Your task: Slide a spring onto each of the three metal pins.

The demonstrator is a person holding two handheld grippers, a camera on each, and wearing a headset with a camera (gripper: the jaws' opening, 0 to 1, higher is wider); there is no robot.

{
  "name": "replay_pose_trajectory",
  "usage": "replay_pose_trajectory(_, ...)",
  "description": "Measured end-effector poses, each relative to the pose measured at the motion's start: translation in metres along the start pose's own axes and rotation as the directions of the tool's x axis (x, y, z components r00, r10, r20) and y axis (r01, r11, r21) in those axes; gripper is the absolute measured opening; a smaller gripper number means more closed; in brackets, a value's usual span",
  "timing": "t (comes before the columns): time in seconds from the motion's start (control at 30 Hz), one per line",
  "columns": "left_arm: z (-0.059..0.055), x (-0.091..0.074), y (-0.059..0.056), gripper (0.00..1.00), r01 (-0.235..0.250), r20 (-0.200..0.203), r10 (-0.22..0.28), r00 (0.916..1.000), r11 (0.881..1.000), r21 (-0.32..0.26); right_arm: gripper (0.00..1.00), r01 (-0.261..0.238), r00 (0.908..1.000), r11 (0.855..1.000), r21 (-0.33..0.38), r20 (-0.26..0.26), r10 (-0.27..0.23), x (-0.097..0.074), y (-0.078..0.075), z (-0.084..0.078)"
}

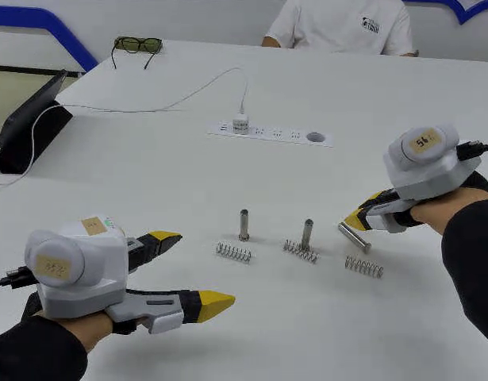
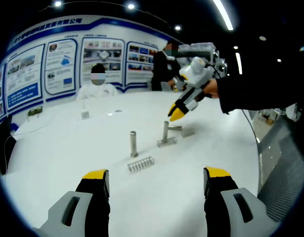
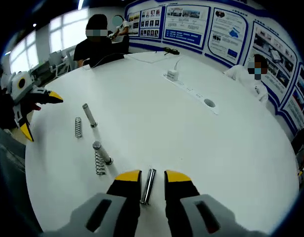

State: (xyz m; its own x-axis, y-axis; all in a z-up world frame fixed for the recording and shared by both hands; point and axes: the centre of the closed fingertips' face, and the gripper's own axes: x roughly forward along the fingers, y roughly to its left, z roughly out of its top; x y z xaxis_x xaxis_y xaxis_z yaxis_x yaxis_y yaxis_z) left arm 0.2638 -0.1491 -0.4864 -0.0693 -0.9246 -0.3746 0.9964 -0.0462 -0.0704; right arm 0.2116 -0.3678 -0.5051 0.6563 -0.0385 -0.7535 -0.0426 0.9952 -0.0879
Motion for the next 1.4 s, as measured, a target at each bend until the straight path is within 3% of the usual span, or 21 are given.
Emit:
replay_pose_trajectory(0.5,-0.007,-0.002,0.001,0.79,-0.001,-0.013,0.001,0.9999,1.000,-0.003,0.14,-0.020,0.9958,0.999,0.043,-0.088,0.024,0.025,0.003,-0.013)
replay_pose_trajectory(1.07,-0.012,-0.001,0.001,0.79,-0.002,-0.020,0.002,0.9998,1.000,-0.010,0.10,-0.031,0.9902,0.996,0.078,-0.133,0.041,0.032,0.005,-0.019)
replay_pose_trajectory(1.4,-0.012,0.002,-0.001,0.79,0.001,-0.021,-0.001,0.9998,1.000,-0.010,0.09,-0.010,0.9850,0.999,0.050,-0.171,0.019,0.032,0.006,-0.019)
